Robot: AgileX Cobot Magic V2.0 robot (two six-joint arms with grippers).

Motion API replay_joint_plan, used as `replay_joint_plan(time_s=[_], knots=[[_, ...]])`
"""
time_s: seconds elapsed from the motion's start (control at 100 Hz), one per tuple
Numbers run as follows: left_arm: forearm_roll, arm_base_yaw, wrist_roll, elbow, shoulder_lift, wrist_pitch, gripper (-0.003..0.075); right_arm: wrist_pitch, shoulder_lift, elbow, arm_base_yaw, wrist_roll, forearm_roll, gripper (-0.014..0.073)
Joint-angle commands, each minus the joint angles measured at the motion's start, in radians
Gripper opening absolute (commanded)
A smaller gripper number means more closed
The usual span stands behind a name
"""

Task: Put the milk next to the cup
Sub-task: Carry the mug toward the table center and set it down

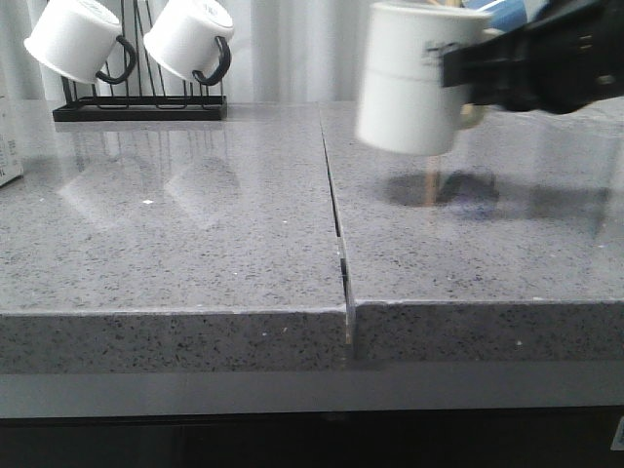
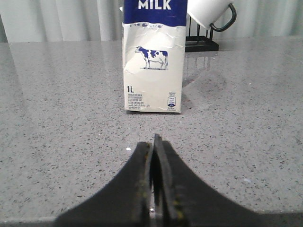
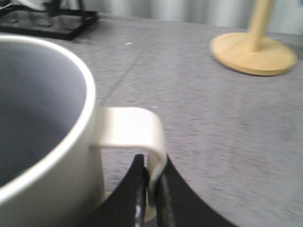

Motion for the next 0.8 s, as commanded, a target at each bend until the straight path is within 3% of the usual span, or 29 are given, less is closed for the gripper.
replay_joint_plan(time_s=[0.0,0.24,0.44,0.51,0.71,0.79], knots=[[-0.003,0.002,-0.01,0.041,-0.032,-0.081,-0.002,-0.073,0.034,-0.076,0.041,-0.006,-0.004,-0.0066],[-0.003,0.002,-0.01,0.041,-0.032,-0.081,-0.0021,-0.119,0.138,-0.137,0.097,-0.005,-0.003,-0.005],[-0.003,0.002,-0.01,0.041,-0.032,-0.081,-0.0021,-0.113,0.139,-0.137,0.103,-0.005,-0.003,0.026],[-0.003,0.002,-0.01,0.041,-0.032,-0.081,-0.0021,-0.101,0.136,-0.134,0.103,-0.005,-0.003,0.0314],[-0.003,0.002,-0.01,0.041,-0.032,-0.081,-0.0021,0.045,0.059,-0.083,0.103,-0.005,-0.004,0.0316],[-0.003,0.002,-0.01,0.041,-0.032,-0.081,-0.0021,0.082,-0.013,-0.041,0.103,-0.005,-0.004,0.0272]])
